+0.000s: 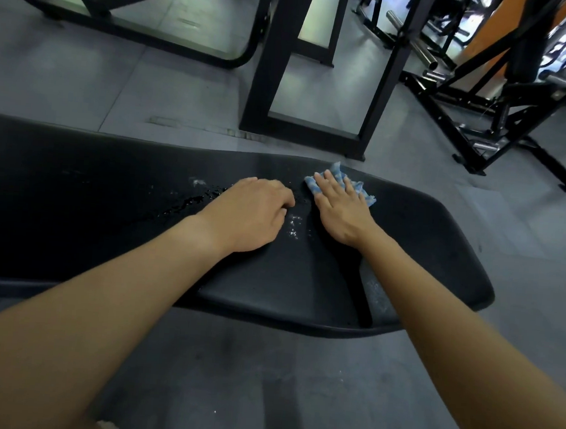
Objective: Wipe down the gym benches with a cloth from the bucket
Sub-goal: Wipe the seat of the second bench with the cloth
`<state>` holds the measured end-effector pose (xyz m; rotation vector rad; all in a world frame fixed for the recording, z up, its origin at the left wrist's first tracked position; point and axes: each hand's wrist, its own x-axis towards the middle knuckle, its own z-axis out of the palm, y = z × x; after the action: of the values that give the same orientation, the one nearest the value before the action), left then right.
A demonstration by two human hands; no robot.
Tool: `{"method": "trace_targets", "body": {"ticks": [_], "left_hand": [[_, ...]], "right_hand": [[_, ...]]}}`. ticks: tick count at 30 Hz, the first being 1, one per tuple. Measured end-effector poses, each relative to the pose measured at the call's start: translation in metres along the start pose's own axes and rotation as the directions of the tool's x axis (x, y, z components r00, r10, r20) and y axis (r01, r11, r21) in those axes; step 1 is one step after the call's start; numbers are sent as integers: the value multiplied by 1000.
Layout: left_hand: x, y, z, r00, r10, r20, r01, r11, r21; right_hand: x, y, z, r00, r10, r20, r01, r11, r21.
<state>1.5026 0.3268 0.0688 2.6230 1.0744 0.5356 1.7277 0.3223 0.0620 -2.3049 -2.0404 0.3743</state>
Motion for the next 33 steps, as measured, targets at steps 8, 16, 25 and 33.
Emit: {"method": "trace_targets", "body": {"ticks": [8, 16, 25, 33], "left_hand": [[-23, 31, -3, 993, 118, 19, -118, 993, 29], [-66, 41, -14, 987, 144, 76, -148, 988, 42], [-115, 61, -8, 990, 104, 91, -120, 975, 186], [-120, 74, -6, 988, 69, 136, -105, 954, 280]], "right_hand": [[-72, 8, 16, 998, -43, -38, 44, 999, 28], [-42, 16, -3, 994, 112, -13, -110, 990, 90], [-116, -8, 16, 991, -115, -63, 125, 976, 181], [-158, 7, 13, 978, -186, -99, 202, 963, 180]]}}
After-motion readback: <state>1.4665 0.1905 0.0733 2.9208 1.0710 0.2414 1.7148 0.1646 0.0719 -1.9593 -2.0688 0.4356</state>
